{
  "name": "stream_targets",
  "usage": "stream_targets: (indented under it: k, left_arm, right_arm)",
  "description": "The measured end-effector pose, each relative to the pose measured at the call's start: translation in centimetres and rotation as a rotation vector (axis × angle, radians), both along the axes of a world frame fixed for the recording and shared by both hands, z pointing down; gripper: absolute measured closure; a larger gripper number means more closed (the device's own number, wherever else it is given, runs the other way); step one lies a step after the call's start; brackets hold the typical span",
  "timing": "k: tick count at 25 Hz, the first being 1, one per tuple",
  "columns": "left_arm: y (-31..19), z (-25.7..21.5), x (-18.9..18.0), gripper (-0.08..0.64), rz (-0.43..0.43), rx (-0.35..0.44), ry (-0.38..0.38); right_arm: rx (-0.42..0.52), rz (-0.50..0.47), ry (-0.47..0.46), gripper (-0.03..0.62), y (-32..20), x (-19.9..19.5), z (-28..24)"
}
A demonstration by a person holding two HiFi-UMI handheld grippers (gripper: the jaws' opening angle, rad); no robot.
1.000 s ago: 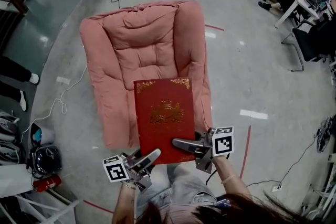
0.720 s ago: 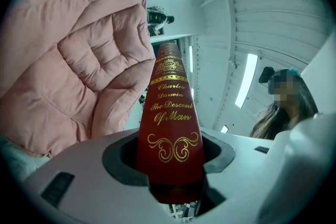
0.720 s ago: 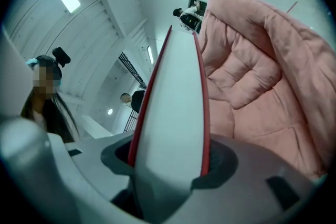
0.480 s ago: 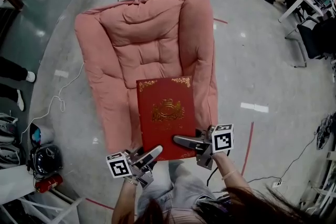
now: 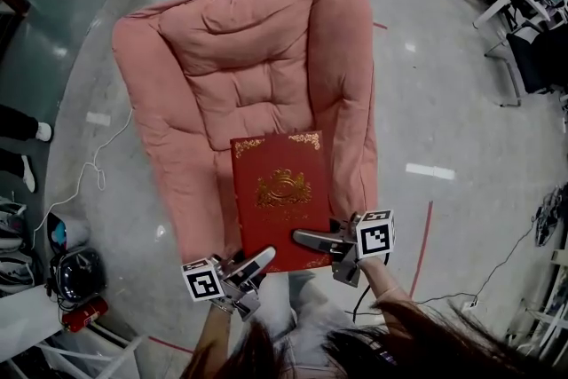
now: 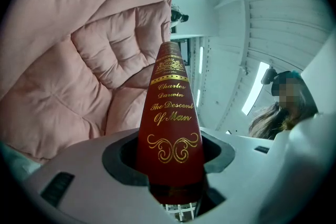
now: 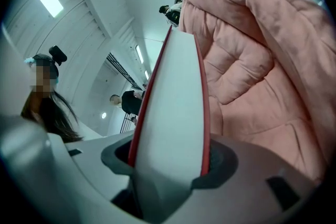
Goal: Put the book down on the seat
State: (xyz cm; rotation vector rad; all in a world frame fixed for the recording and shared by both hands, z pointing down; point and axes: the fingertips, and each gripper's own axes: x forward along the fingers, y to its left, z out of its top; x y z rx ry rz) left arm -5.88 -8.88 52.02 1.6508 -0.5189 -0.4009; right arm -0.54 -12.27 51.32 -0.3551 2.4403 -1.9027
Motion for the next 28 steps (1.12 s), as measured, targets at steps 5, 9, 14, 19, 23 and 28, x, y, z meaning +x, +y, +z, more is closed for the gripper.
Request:
stream_targets:
  k: [5,9,14,19,23,28]
  left_arm:
    - [-0.4,1.9,-0.3,0.321,0.0,-0.035,0.014]
    - [-0.6,3.4,-0.6,0.321,-0.007,-0.049,0.008]
    - [-0.5,5.7,-0.9,0.321,-0.007,-0.082,0.007]
    - [-0.6,7.5,-1.1,0.321,-0.012,-0.105,0.006]
    - [-0.8,8.8,-1.2,0.321,-0.017,-0.122,0.009]
    - [-0.7,10.6,-1.2,0.321,-0.011,-0.153,0.028]
  right_arm:
    - [-0.024,0.003,0.006,0.318,-0.5,-0.3,1.9]
    - [-0.045,-0.006,0.009,0.318,-0.6,-0.6,3.6]
    - [-0.061,-0.017,0.007,0.316,-0.5,-0.9,6.2]
    - [-0.093,-0.012,0.012,0.316,-0.6,-1.2,8.0]
    - [-0.107,-0.016,0.016,0.316,-0.8,-1.3,9.2]
    - [-0.129,-0.009,0.028,0.316,-0.8,-1.3,11.0]
